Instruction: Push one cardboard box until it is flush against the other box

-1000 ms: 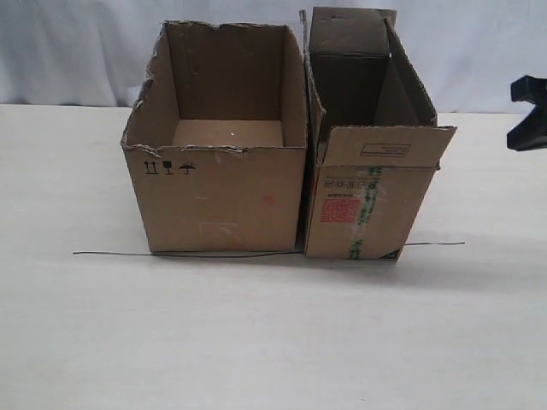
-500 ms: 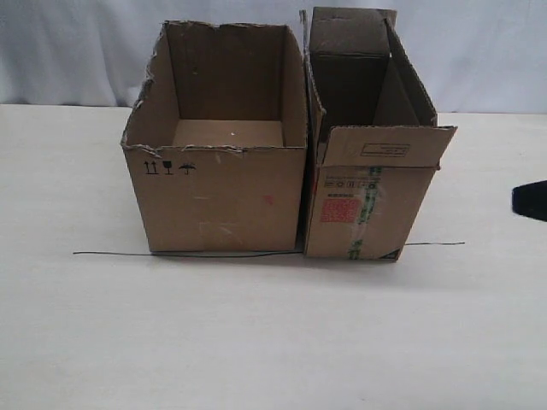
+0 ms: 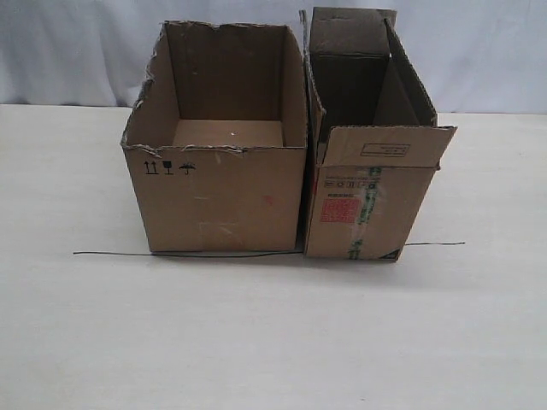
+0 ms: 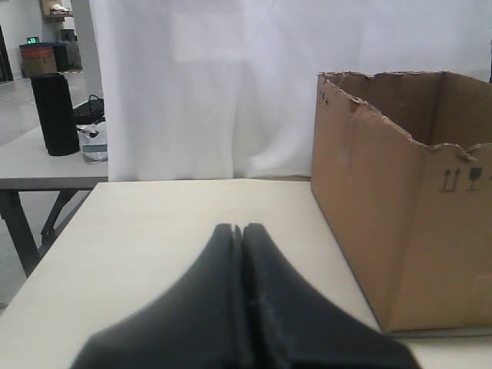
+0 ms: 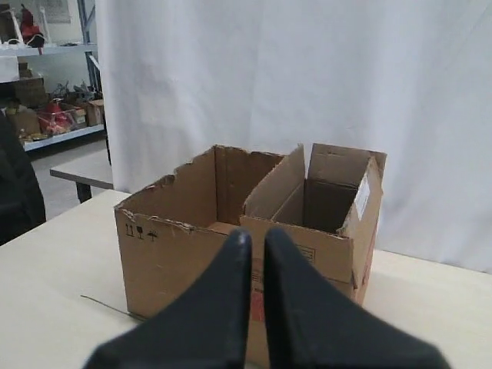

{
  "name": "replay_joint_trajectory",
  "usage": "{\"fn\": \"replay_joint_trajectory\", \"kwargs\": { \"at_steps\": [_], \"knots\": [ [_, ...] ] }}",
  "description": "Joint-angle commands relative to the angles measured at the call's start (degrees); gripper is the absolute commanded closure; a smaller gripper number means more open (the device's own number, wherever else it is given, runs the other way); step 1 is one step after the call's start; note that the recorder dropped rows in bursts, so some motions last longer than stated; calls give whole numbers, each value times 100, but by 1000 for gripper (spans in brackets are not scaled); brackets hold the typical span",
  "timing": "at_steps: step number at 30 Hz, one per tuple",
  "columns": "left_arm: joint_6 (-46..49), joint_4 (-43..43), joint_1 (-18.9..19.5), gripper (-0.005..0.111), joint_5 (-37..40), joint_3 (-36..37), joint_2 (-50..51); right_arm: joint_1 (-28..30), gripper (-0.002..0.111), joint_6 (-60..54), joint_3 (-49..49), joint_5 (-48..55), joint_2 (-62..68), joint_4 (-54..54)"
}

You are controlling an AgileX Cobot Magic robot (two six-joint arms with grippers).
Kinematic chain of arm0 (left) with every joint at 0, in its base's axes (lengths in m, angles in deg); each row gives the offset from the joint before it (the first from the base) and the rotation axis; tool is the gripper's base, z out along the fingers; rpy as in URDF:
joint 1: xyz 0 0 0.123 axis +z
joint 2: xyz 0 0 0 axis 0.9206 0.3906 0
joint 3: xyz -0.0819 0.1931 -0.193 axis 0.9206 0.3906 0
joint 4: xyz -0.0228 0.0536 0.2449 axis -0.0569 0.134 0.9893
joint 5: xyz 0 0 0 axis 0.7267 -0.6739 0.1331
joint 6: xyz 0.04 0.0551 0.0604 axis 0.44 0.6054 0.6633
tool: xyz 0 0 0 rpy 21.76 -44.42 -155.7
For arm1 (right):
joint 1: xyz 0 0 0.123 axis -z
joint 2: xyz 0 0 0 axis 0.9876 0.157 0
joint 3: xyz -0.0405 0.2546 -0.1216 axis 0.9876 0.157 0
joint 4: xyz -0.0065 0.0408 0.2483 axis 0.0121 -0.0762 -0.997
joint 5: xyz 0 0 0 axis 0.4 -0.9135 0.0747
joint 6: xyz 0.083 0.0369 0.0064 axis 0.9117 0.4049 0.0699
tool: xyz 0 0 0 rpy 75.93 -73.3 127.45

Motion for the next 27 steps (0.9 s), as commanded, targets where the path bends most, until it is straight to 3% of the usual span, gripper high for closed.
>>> {"fn": "replay_joint_trajectory", "kwargs": {
  "at_steps": [1, 5, 9, 11, 14, 16, 19, 22, 27],
  "knots": [
    [-21, 6, 0, 107, -37, 14, -15, -8, 103, -115, 20, -82, -62, 192],
    [-21, 6, 0, 107, -26, 14, -15, -8, 103, -125, 584, -776, -62, 310],
    [-21, 6, 0, 107, -26, 14, -15, -8, 103, -30, 1866, -2424, -62, 354],
    [-21, 6, 0, 107, -26, 14, -15, -8, 103, 591, 2456, -3068, -62, 736],
    [-21, 6, 0, 107, -26, 14, -15, -8, 103, 2739, 3242, -3567, -62, 2286],
    [-21, 6, 0, 107, -26, 14, -15, -8, 103, 3452, 3649, -3752, -62, 2833],
    [-21, 6, 0, 107, -26, 14, -15, -8, 103, 3193, 3865, -3973, -62, 2857],
    [-21, 6, 0, 107, -26, 14, -15, -67, 103, 2817, 3865, -3526, -62, 3164],
    [-21, 6, 0, 107, -26, 14, -15, -622, 103, 1987, 3865, -3488, -62, 3225]
  ]
}}
